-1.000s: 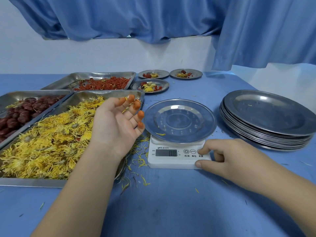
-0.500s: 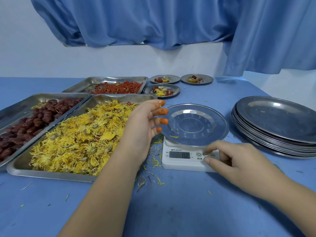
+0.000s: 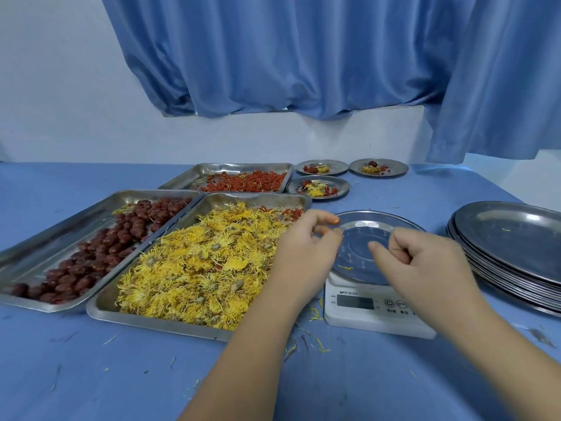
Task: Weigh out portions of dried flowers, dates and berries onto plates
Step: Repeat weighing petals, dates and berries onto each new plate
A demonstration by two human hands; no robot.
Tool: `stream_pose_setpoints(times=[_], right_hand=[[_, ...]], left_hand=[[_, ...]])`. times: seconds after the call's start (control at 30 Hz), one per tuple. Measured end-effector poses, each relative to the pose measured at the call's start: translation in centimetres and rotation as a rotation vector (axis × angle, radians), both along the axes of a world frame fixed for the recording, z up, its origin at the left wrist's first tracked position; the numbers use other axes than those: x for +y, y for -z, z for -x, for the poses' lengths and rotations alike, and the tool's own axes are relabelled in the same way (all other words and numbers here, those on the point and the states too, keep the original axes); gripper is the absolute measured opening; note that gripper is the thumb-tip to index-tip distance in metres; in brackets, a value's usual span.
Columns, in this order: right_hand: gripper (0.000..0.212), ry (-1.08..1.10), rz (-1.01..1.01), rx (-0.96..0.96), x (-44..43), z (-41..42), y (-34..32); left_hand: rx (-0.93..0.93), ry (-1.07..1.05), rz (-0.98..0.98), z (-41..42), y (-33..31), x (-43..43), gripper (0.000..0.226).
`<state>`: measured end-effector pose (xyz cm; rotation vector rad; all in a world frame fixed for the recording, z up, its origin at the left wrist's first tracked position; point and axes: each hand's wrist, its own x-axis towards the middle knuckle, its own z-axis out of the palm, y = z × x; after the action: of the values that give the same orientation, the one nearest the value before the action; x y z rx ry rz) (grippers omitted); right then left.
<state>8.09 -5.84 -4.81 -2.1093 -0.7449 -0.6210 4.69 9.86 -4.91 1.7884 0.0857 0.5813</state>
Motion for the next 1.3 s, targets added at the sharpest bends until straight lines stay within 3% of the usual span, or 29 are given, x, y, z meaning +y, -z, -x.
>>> stream_pose_setpoints(times=[0.17,0.3,0.4,0.53,0.67,0.97,1.3], right_hand=[[0.053,-0.043,0.19,-0.175,-0.6,0.7,2.5],[0.048,-0.097,0.205,-0.175,-1.1,0.7,2.7],[0.057,-0.096,0.189,-0.137,-0.7,0.3,2.3],[0.06,-0.131,0.247,-0.139,-0.6,0.2,2.8],[0.059,-0.133,0.237,-0.128,-0.6,0.1,2.7],[0.059,-0.117,0.204,-0.109,-1.0,0.0,2.6],[0.055,-0.128,0.164,-0.057,-1.3,-0.2,2.5]], left_hand=[[-0.049,-0.087,-0.229,0.3,-0.3,1.1,0.015],[-0.075,-0.184,-0.134,1.3,-0.9,3.3,0.016],[-0.021,-0.285,-0.233,2.4,-1.8,6.1,0.017],[0.259,-0.354,-0.726,4.1,-3.9,11.7,0.027],[0.571,-0.279,-0.961,4.8,-4.1,14.5,0.038],[0.556,-0.288,-0.971,4.3,-2.2,14.7,0.034],[0.361,-0.344,-0.682,5.4,-3.9,15.4,0.009]])
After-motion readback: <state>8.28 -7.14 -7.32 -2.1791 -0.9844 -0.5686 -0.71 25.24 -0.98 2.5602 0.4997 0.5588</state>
